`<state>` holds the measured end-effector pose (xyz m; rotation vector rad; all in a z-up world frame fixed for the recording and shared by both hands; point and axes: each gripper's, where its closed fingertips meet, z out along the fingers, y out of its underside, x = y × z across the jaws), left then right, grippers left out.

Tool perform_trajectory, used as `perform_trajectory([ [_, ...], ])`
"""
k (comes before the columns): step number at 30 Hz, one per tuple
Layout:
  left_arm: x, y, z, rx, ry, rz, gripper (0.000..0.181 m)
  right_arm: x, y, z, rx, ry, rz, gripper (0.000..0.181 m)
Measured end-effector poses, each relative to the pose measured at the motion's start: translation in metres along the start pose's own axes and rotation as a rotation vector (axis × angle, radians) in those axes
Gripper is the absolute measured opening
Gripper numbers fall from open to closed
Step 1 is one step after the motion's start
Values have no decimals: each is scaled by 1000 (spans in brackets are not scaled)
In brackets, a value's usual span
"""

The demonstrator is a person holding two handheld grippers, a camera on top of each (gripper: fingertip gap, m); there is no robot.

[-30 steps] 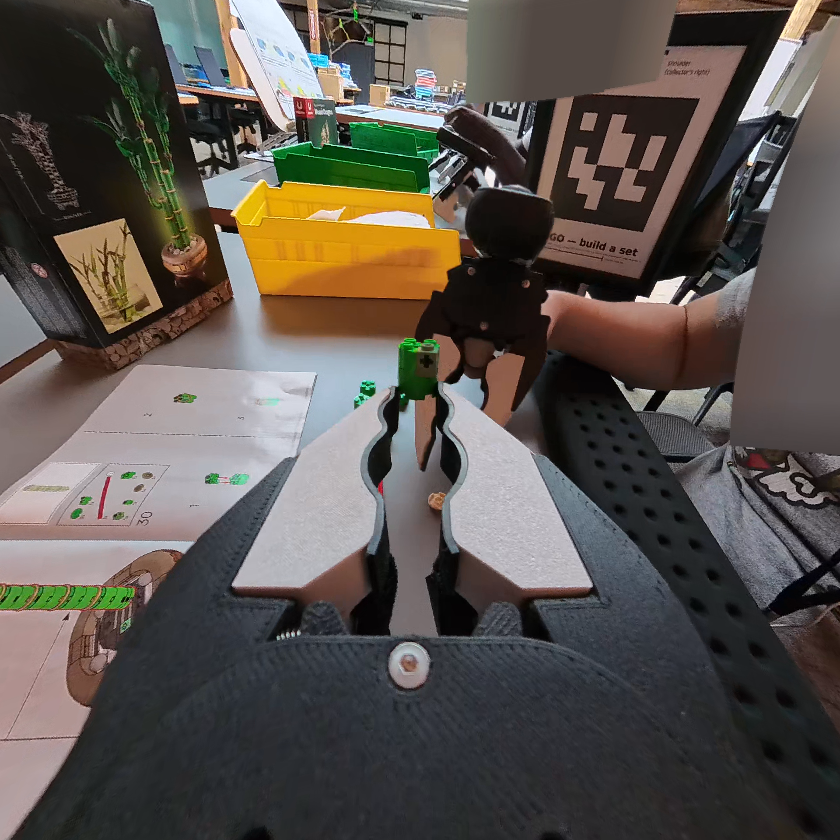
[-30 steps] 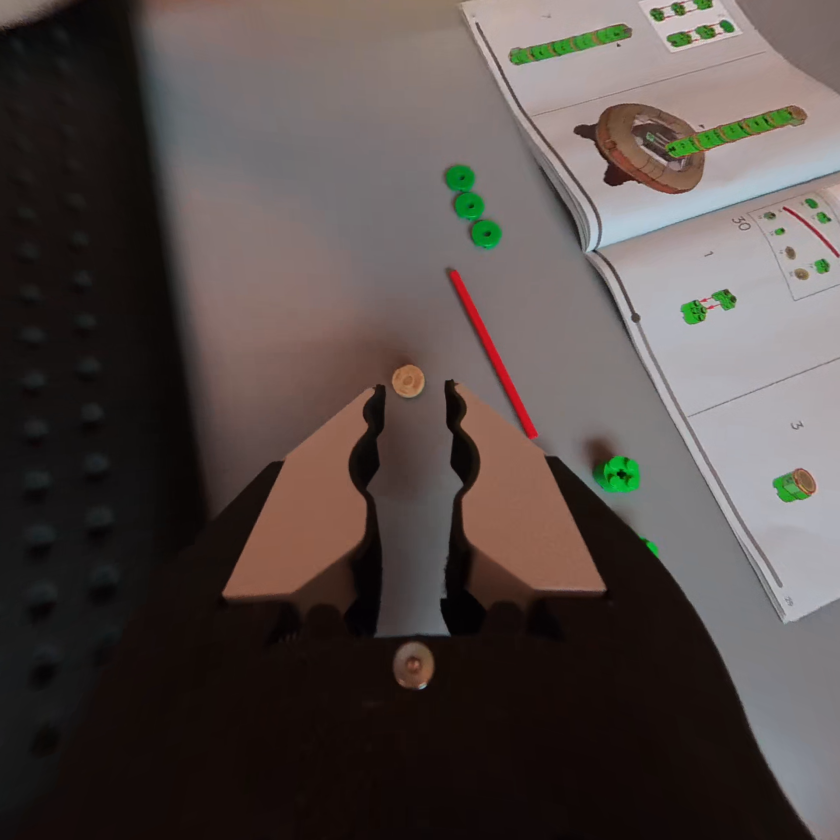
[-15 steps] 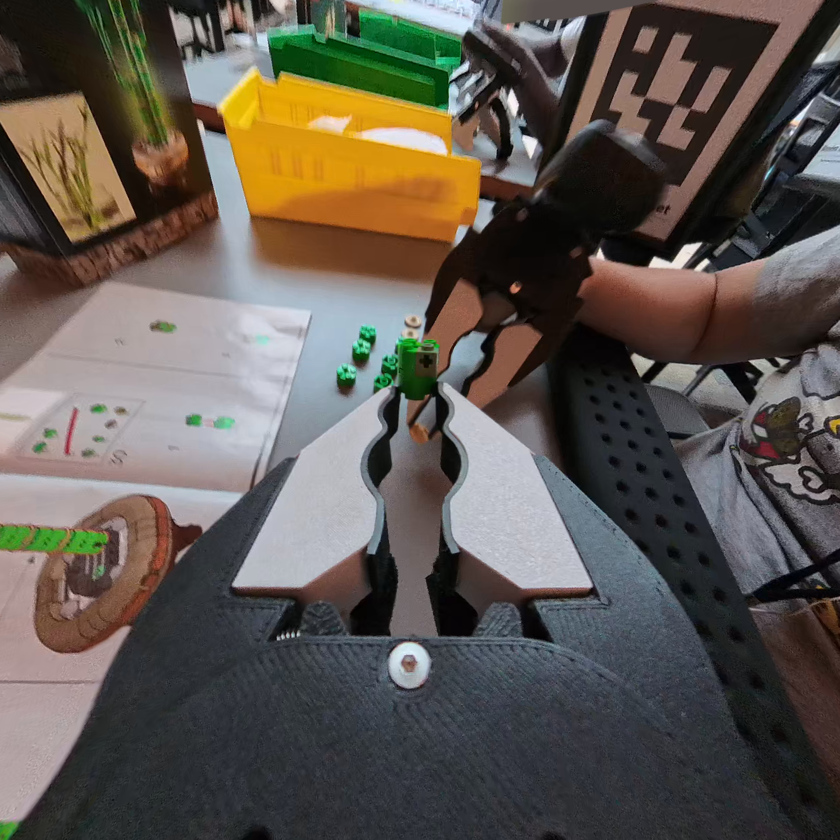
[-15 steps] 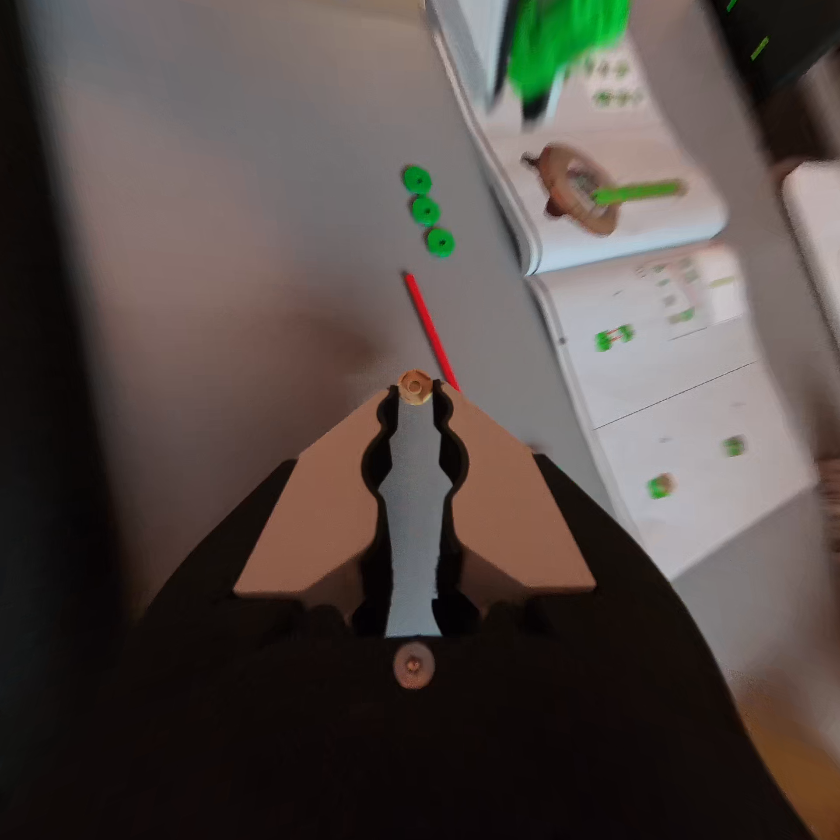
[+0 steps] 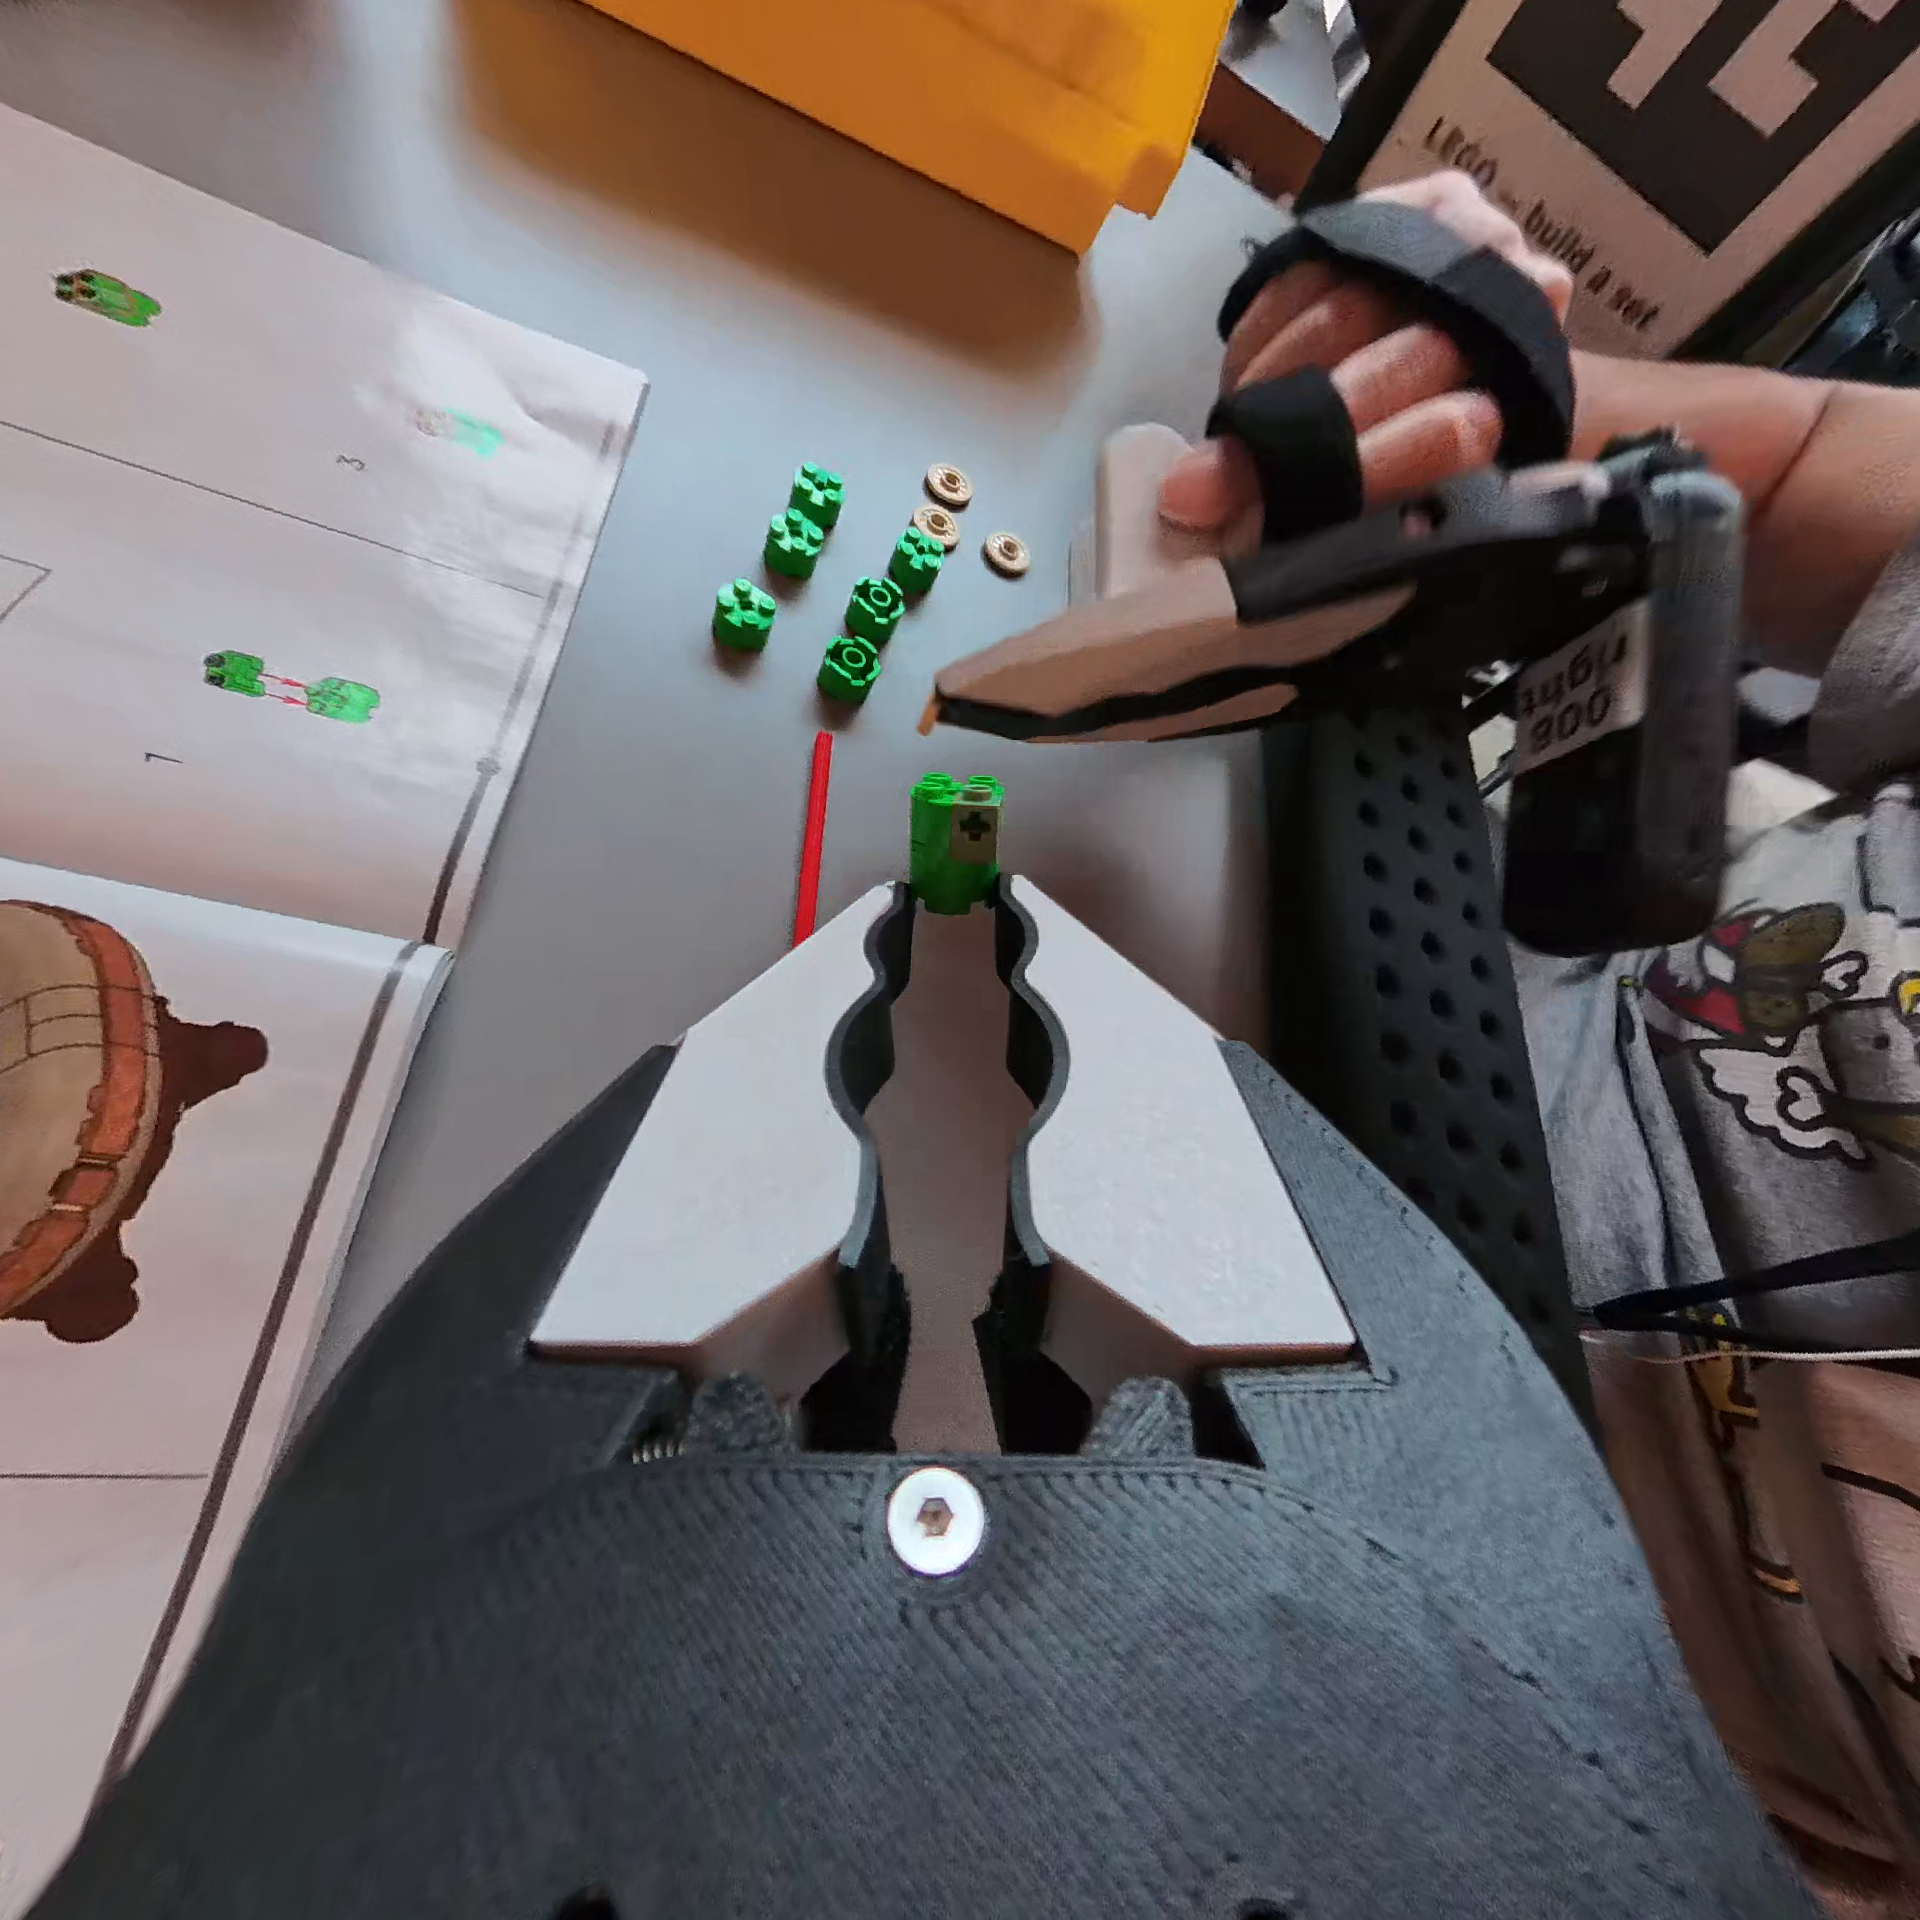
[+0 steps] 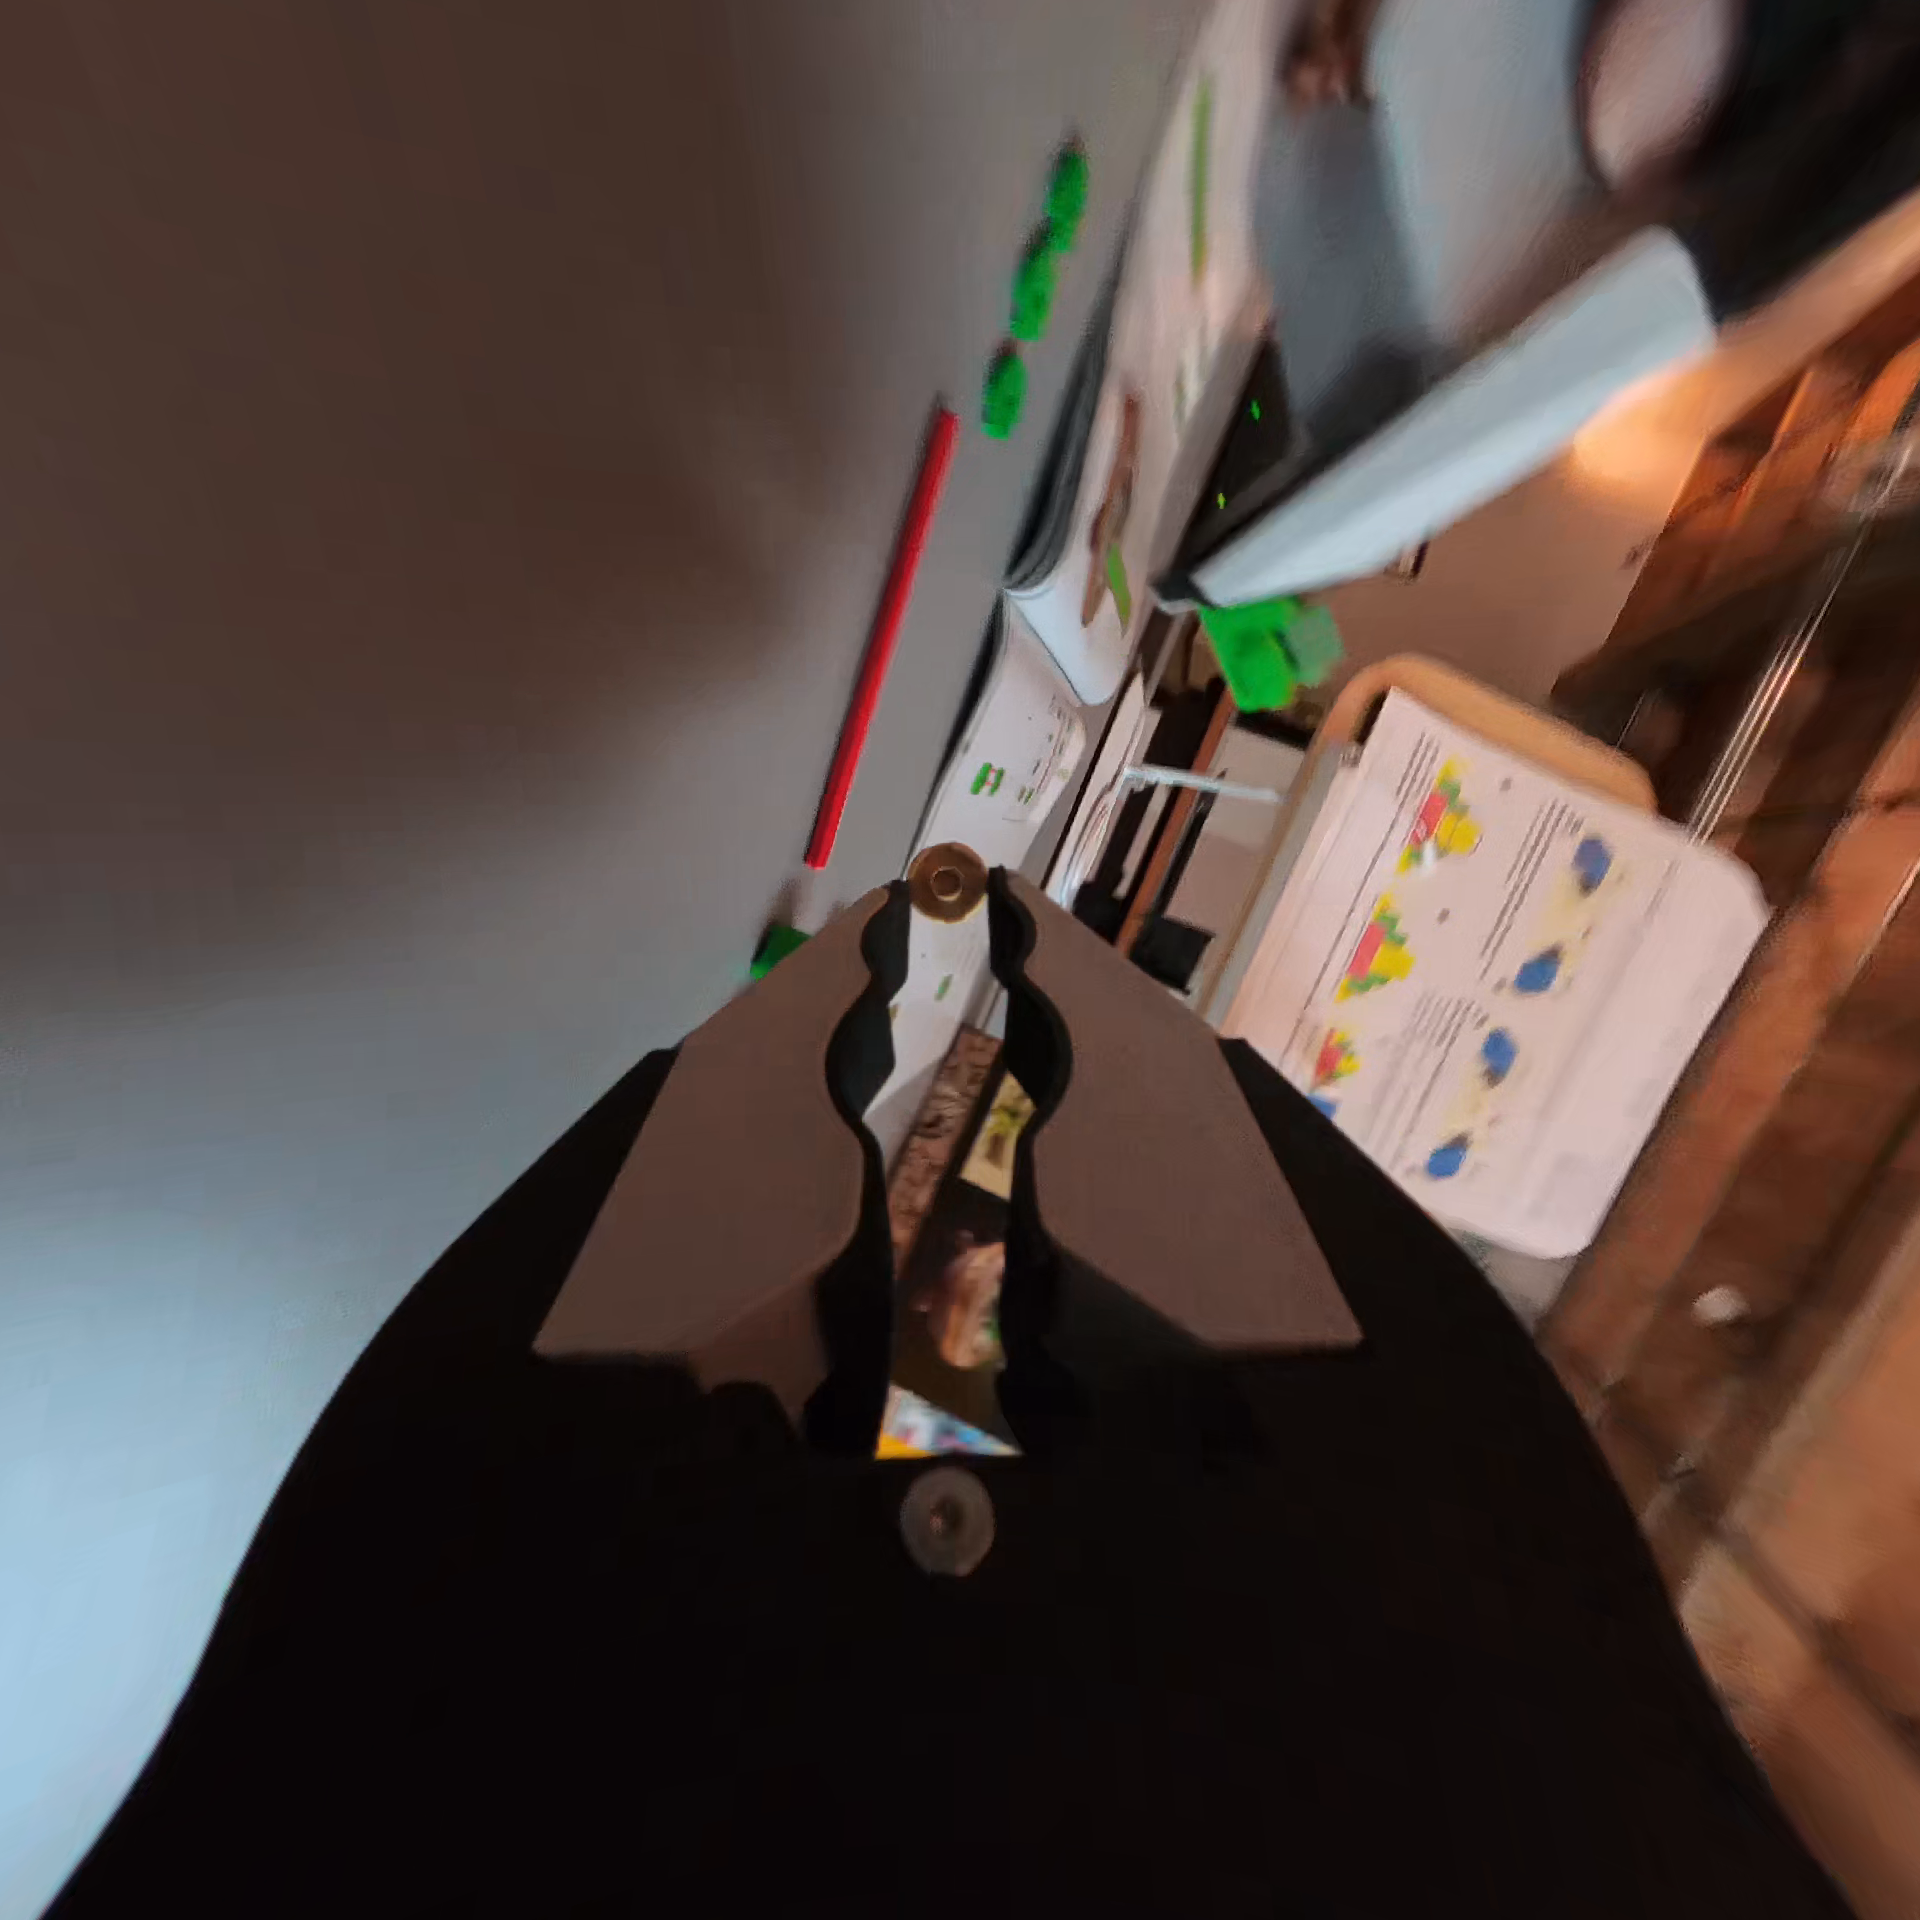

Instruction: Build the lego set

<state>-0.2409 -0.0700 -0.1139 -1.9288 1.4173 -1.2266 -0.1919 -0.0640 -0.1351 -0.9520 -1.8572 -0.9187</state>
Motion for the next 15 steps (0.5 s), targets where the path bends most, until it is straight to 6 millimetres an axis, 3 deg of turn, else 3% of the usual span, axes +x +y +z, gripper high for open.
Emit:
perform_trajectory([
  [4, -4, -4, -5, 39, 14, -57, 14, -24, 3, -3, 18, -87, -371, 14],
  [8, -5, -6, -6, 48, 10, -59, 14, -34, 3, -12, 79, -184, -578, 15],
  [12, -7, -5, -7, 47, 10, -73, 14, -49, 0, -22, 141, -281, -682, 16],
  [15, -7, -5, -7, 47, 15, -85, 14, -49, 1, -22, 138, -284, -721, 17],
])
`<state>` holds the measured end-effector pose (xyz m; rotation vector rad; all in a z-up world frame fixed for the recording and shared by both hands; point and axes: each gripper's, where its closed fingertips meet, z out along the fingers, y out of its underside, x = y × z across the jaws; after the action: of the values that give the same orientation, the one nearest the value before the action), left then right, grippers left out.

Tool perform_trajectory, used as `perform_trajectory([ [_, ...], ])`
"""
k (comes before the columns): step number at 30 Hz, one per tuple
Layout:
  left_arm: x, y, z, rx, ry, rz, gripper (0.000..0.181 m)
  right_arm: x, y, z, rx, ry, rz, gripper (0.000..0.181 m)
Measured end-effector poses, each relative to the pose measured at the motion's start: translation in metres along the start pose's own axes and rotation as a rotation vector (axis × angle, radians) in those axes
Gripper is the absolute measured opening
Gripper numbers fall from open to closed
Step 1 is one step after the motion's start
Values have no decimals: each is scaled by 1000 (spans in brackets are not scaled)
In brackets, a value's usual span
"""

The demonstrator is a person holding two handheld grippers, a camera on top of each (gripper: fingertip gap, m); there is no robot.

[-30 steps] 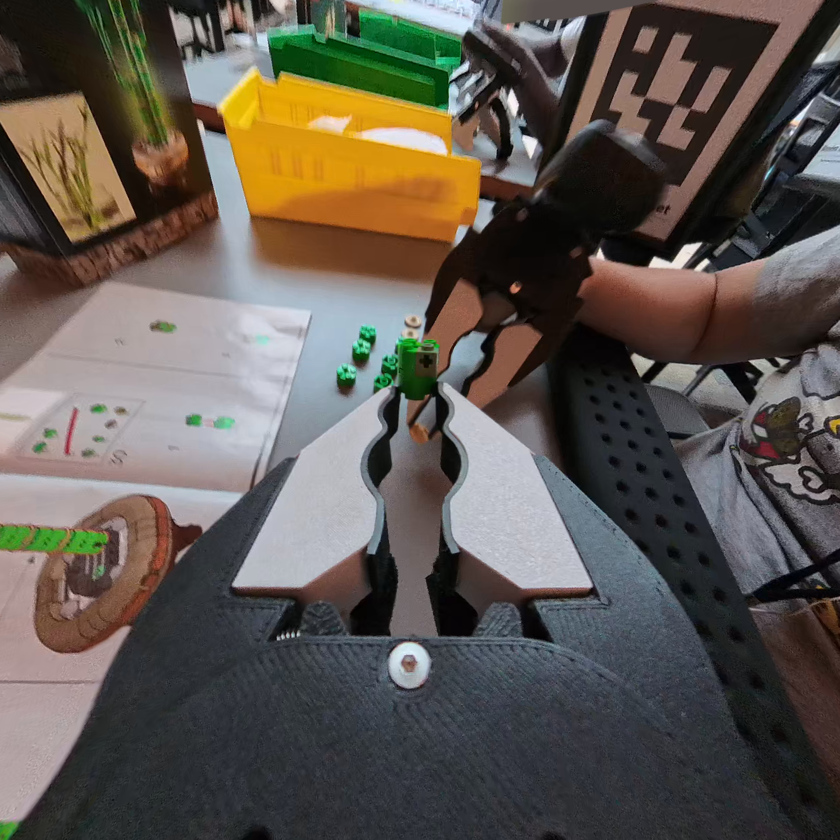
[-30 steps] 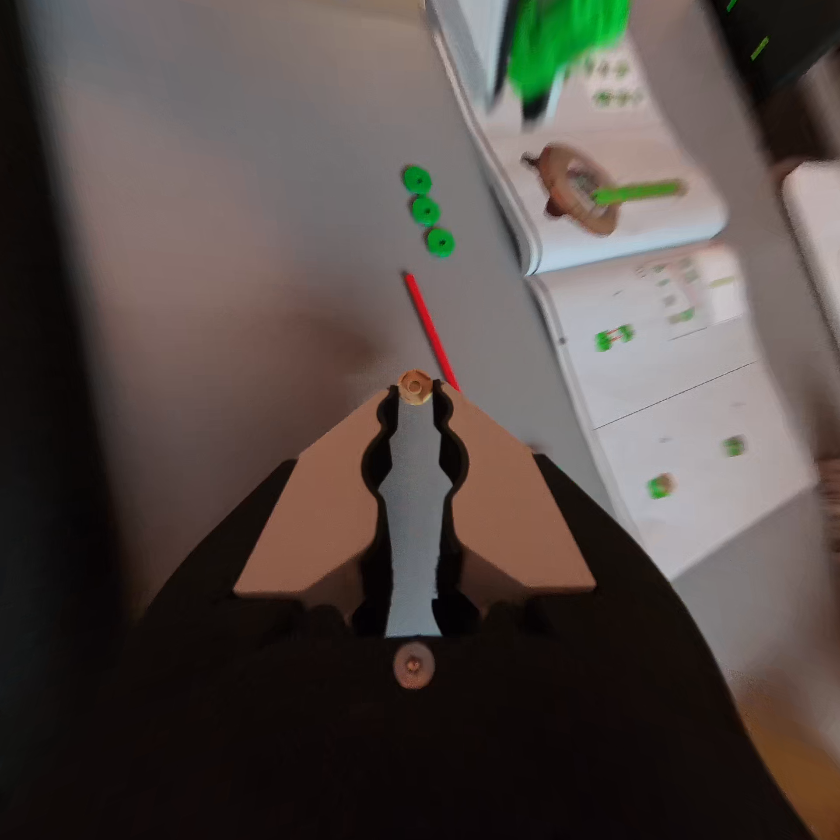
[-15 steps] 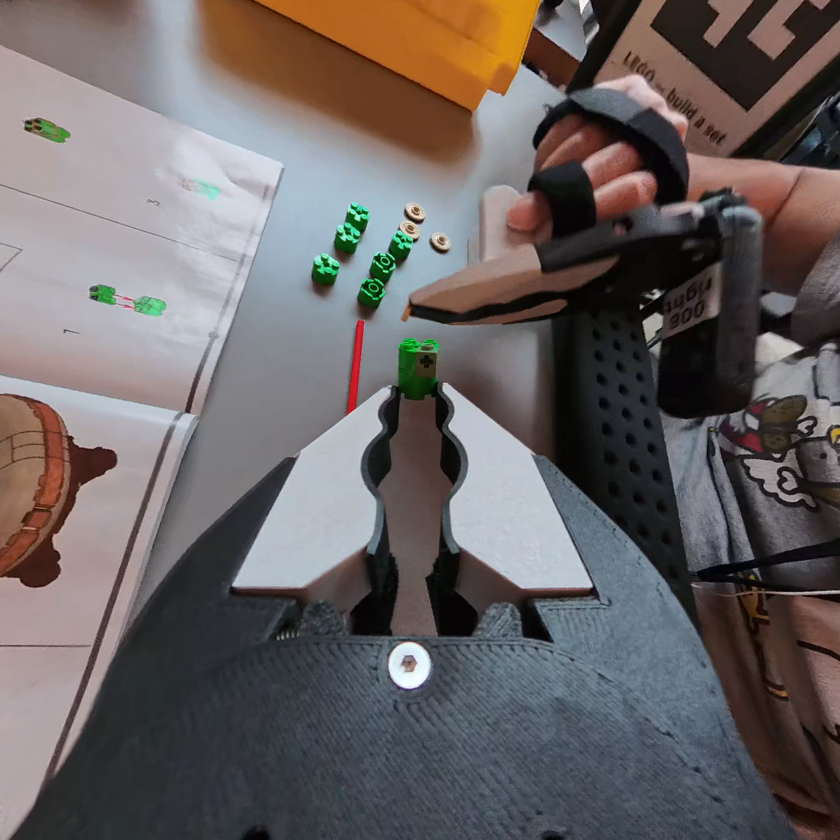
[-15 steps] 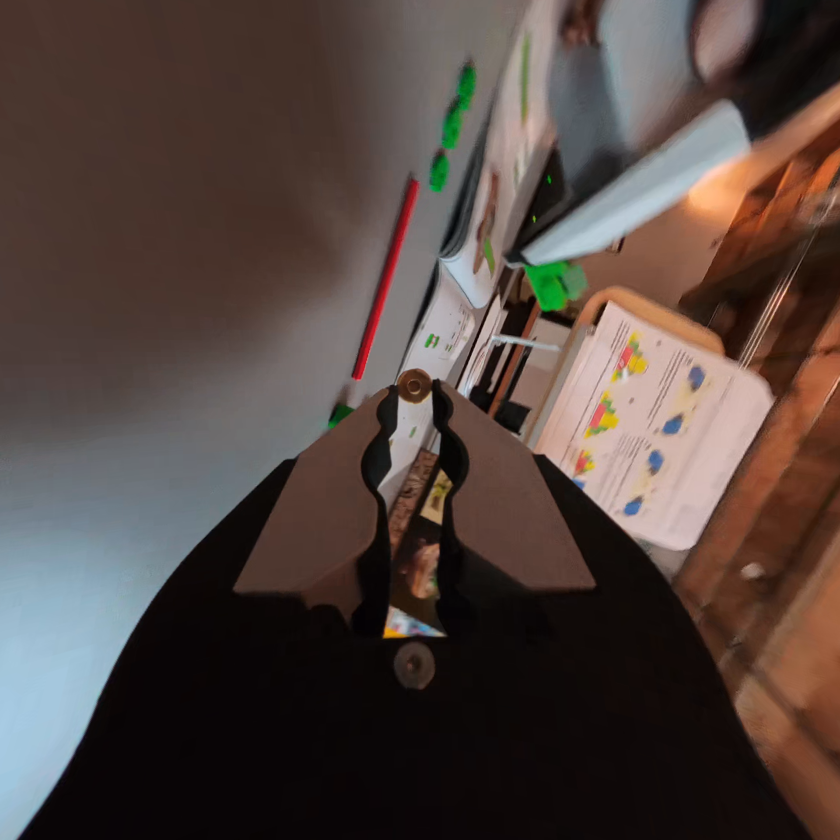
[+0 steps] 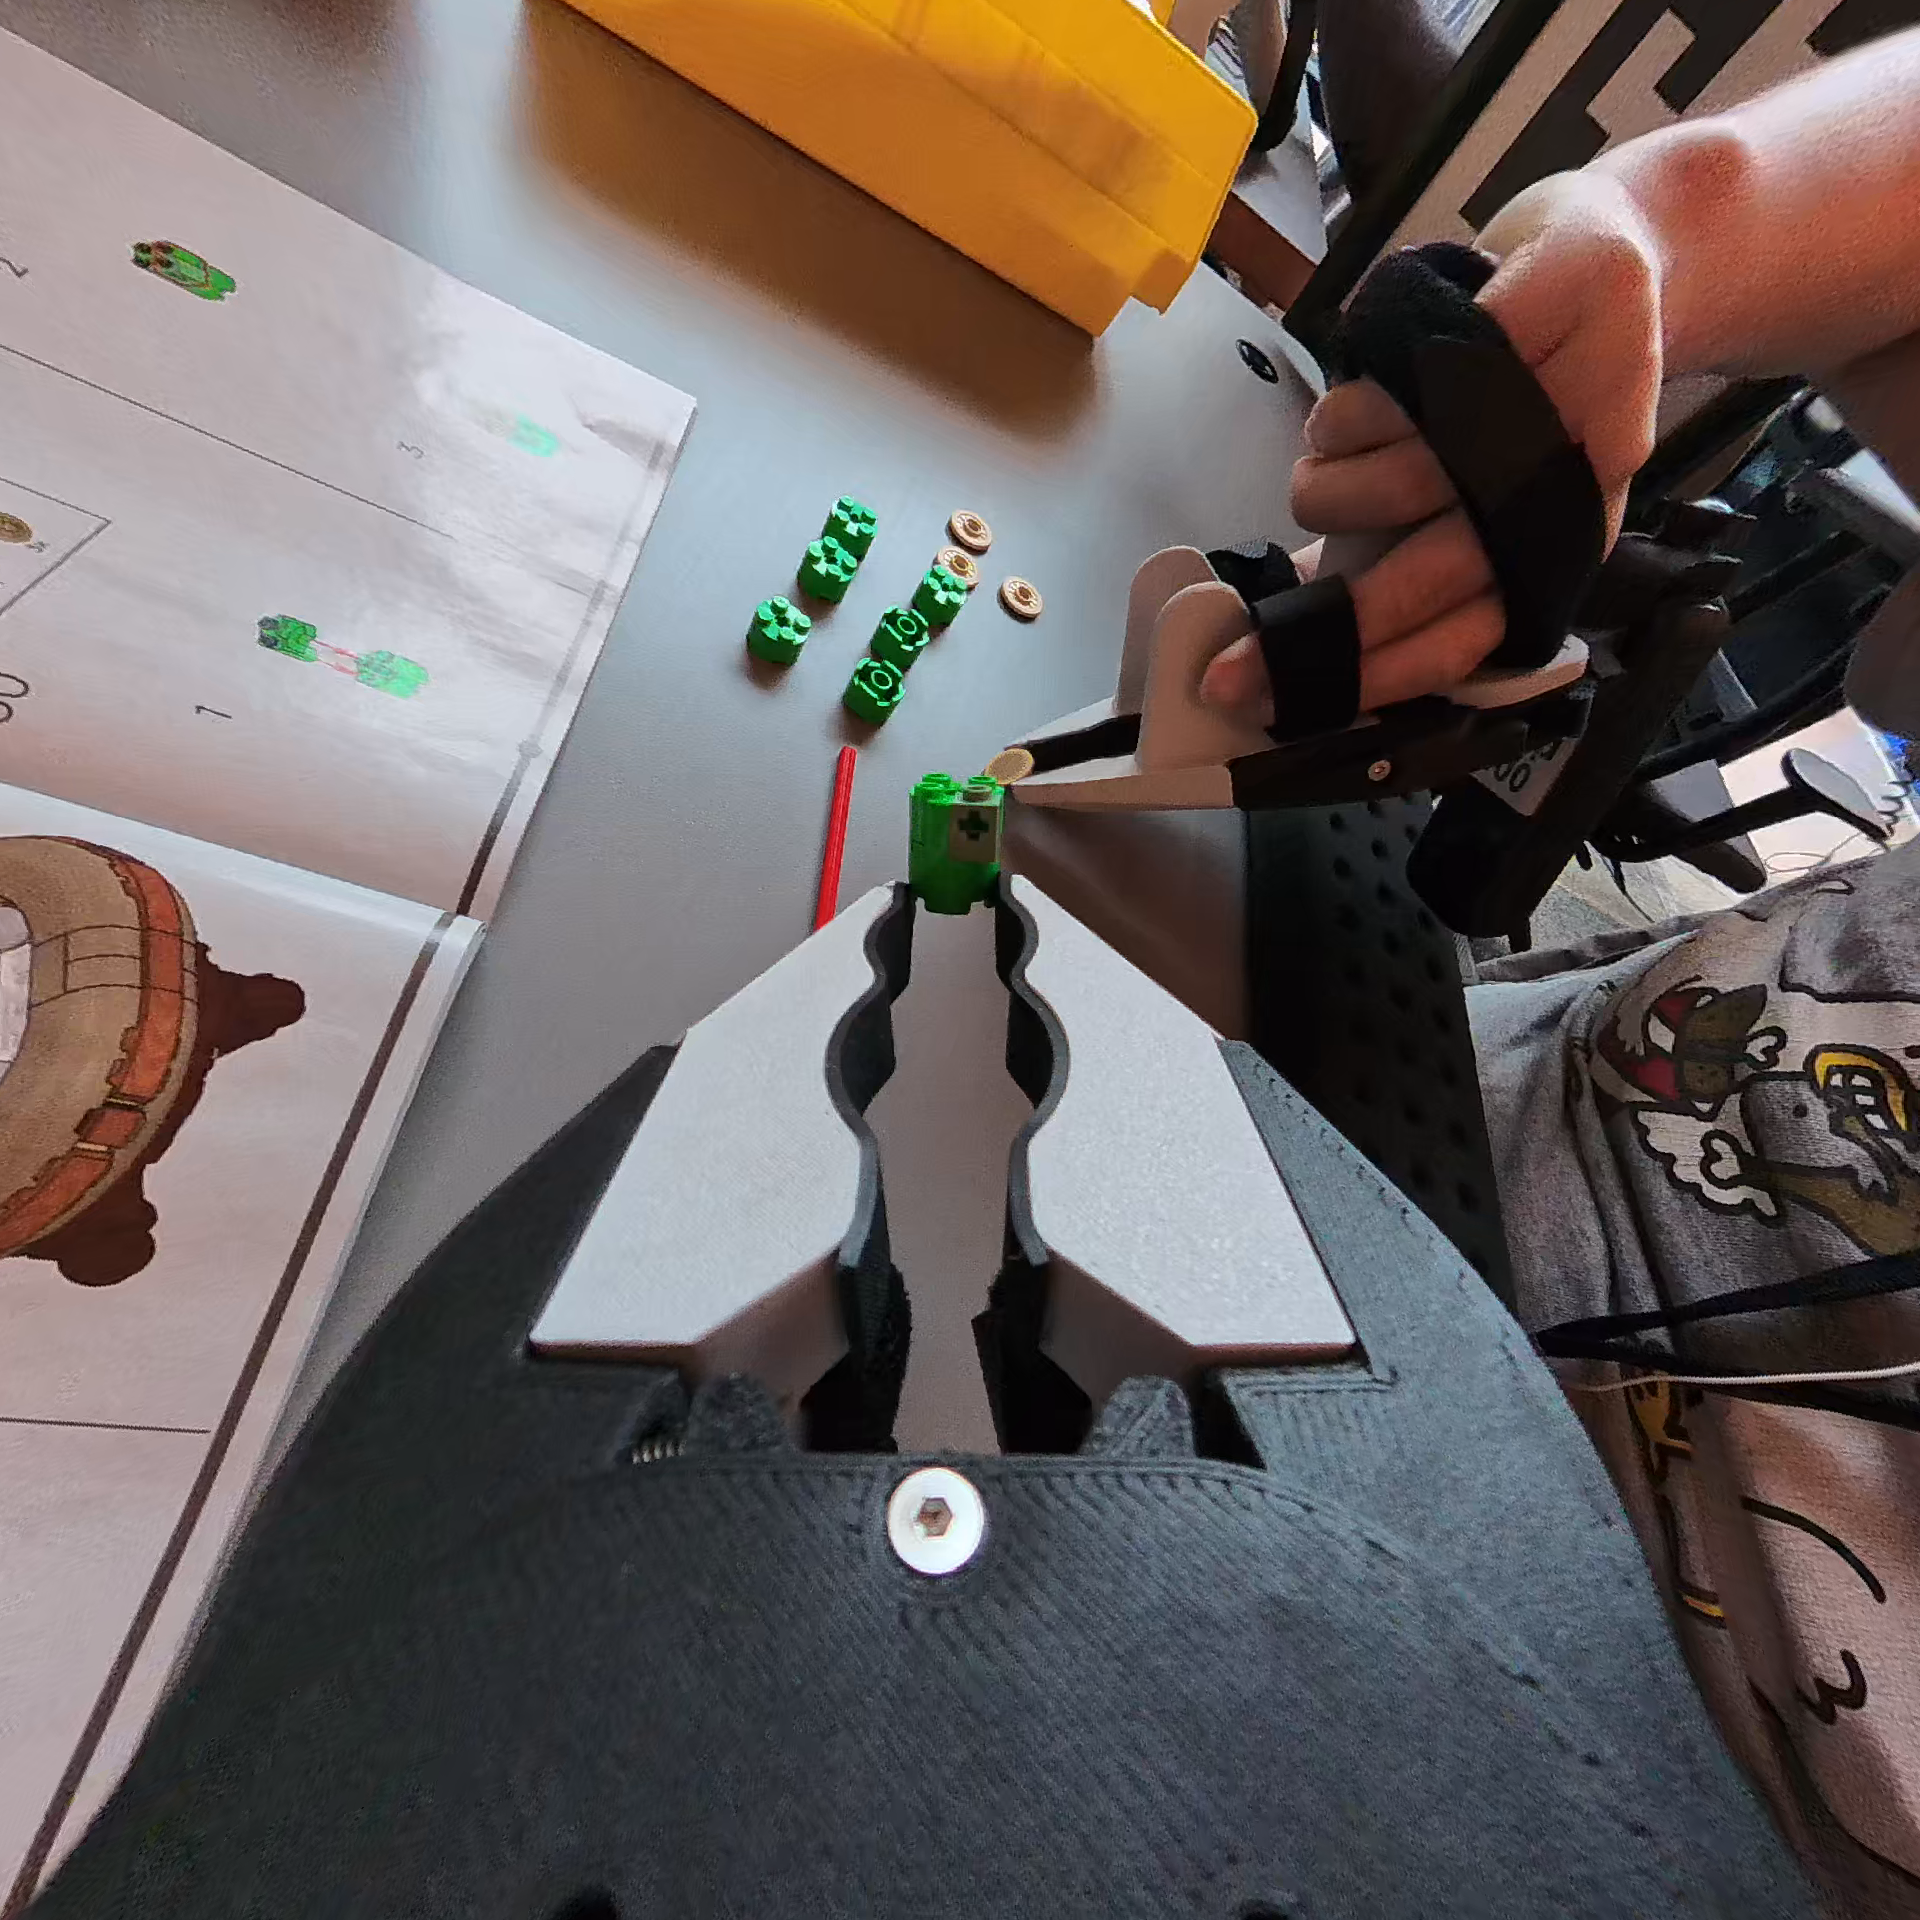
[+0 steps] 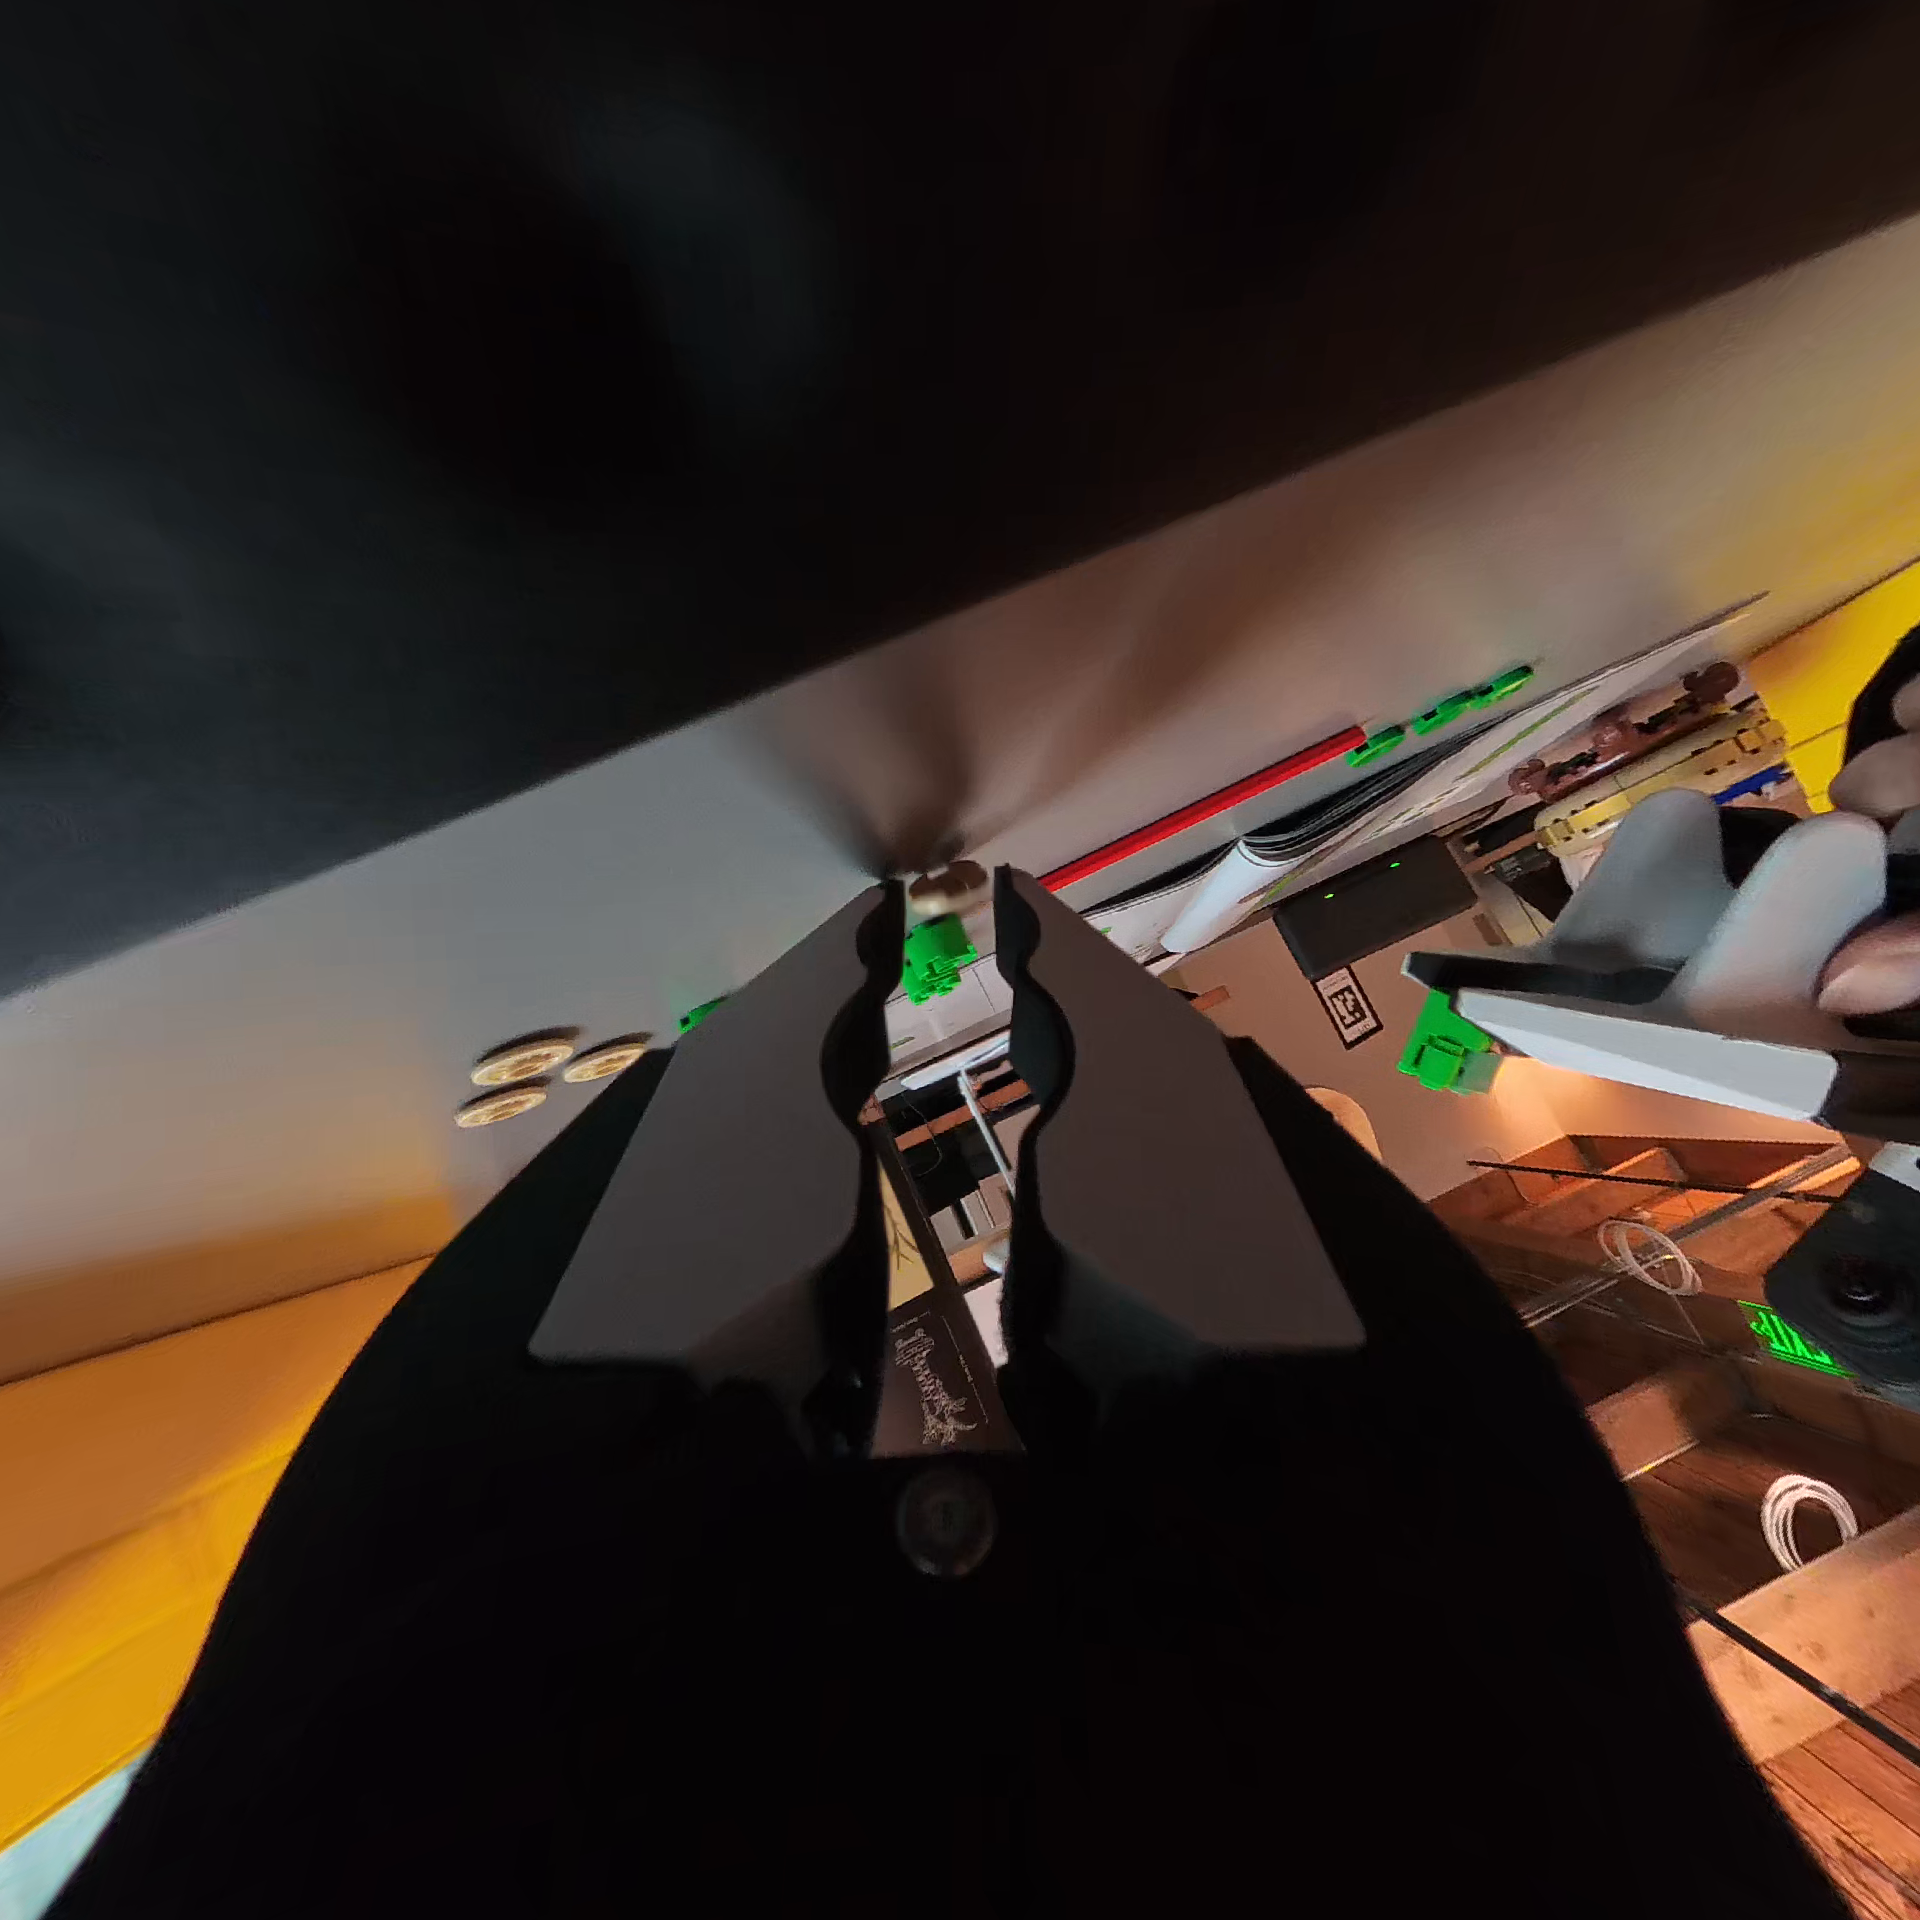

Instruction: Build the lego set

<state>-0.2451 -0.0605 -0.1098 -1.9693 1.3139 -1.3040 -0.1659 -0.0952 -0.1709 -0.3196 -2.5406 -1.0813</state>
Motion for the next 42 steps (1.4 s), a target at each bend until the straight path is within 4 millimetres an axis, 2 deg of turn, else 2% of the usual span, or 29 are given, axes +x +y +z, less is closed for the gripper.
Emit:
perform_trajectory([
  [4, 0, 1, 0, -6, 2, -5, 14, 0, 4, -8, 8, -20, 31, 27],
  [6, 0, 1, 0, -6, 4, -6, 14, 0, 10, -13, 26, -52, 132, 29],
  [8, 0, 0, -1, -3, 6, -8, 14, 1, 16, -18, 69, -93, 358, 28],
  [10, 1, 0, -1, 0, 9, -8, 14, -1, 16, -19, 147, -182, 677, 28],
  [12, 2, -1, -1, -1, 8, -4, 14, -4, 18, -19, 193, -233, 841, 28],
  [16, 4, 1, 2, -9, 16, -4, 14, -8, 25, -16, 141, -190, 735, 25],
  [19, 2, 4, 4, -27, 5, -1, 14, -14, 10, -15, 227, -295, 805, 25],
  [21, 1, 5, 4, -31, 5, -3, 14, -12, 5, -14, 308, -390, 996, 25],
  [23, 1, 5, 4, -34, 3, -1, 14, -6, 4, -12, 381, -510, 1283, 27],
  [25, 1, 5, 4, -35, 0, -2, 14, 4, -5, -16, 518, -645, 1546, 29],
  [26, 1, 5, 4, -36, -1, -2, 14, 4, -9, -17, 558, -691, 1610, 30],
  [31, 2, 7, 6, -48, 5, -3, 14, -4, -4, -3, 463, -585, 1587, 29],
  [35, 2, 8, 7, -53, 1, 1, 14, -2, -5, -1, 404, -634, 1728, 30],
  [38, 2, 8, 7, -54, 1, 2, 14, -6, 3, 1, 304, -606, 1762, 30],
  [42, 3, 9, 8, -61, 4, 1, 14, -8, 2, 0, 272, -628, 1851, 27],
])
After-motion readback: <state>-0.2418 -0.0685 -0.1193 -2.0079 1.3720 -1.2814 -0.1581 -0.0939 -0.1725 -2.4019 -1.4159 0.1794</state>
